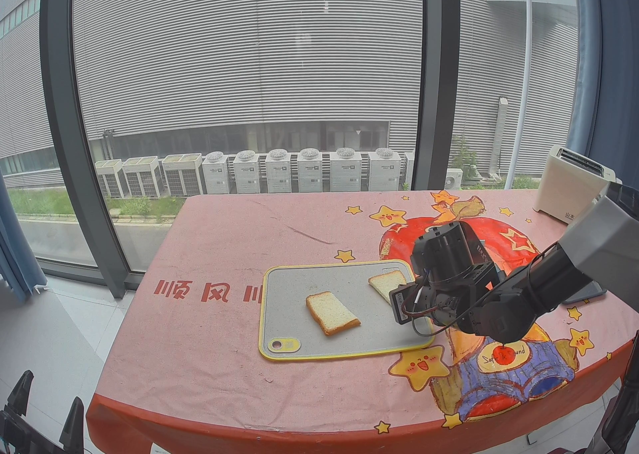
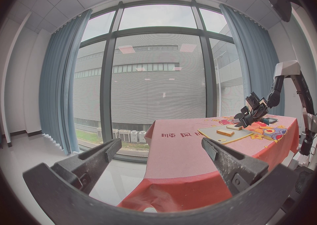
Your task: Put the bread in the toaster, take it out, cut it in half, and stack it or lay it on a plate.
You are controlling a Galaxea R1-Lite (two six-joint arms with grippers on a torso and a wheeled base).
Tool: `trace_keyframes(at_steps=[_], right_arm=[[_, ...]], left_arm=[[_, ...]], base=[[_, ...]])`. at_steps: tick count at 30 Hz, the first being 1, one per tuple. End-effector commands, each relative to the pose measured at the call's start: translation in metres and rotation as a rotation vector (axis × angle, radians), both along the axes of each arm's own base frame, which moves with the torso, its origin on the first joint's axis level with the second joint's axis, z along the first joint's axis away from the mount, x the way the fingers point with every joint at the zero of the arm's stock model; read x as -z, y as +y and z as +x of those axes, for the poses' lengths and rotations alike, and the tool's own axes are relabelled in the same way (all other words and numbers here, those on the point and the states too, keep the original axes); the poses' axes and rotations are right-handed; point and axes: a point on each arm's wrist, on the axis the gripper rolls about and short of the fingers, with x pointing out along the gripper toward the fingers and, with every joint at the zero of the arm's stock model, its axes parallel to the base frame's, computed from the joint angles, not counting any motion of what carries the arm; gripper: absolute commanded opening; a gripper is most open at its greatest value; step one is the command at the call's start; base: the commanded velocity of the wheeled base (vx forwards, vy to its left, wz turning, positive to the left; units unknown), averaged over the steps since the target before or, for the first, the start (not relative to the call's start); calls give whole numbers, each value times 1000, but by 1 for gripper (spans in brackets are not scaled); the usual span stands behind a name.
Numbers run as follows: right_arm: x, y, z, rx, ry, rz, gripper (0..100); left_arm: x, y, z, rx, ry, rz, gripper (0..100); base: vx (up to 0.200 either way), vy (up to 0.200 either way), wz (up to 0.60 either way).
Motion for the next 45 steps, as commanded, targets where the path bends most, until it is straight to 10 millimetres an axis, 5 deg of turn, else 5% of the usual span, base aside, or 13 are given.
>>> trace_keyframes(at_steps=[1, 14, 24, 45], right_arm=[[3, 0, 1, 4, 5, -2, 0], [-33, -2, -7, 6, -74, 69, 0], [-59, -13, -33, -4, -111, 109, 0], [-90, -85, -131, 10, -176, 160, 0]], left_arm=[[5, 0, 0, 0, 1, 0, 100], [5, 0, 0, 0, 1, 0, 100], [5, 0, 0, 0, 1, 0, 100], [5, 0, 0, -1, 1, 0, 100]], base=[[0, 0, 0], [0, 0, 0], [0, 0, 0], [0, 0, 0]])
